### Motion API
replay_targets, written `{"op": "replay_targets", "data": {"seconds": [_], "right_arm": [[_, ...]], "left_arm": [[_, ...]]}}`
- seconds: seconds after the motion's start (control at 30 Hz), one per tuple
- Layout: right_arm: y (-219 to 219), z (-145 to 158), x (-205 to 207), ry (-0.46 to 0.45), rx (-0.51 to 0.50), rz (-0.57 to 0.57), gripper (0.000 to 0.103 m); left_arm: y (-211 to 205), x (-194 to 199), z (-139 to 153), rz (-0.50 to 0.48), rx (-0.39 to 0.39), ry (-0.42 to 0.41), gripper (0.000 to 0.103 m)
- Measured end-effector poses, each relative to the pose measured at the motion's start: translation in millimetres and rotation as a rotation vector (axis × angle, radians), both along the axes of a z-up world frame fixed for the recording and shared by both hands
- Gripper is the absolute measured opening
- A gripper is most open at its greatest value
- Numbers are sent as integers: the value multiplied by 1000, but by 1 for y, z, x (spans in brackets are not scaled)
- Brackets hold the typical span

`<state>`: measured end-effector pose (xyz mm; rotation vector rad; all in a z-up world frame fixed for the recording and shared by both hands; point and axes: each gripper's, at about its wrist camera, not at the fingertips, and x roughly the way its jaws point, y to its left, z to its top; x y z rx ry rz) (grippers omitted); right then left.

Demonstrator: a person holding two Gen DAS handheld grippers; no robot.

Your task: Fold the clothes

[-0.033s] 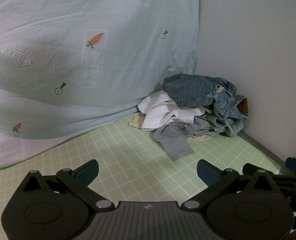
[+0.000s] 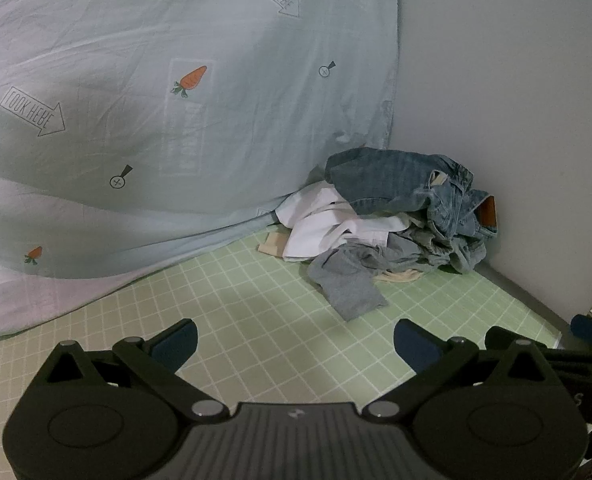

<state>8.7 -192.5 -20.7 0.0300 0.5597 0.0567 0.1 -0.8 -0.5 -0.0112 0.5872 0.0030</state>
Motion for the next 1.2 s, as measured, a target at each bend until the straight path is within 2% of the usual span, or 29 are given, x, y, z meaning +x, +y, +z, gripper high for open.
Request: {"op": "replay_targets", "data": {"seconds": [1.2], "right_arm": [[0, 2, -4, -2, -4, 2, 103]], "left_arm": [[-3, -2, 3, 10, -4, 6, 103]]}}
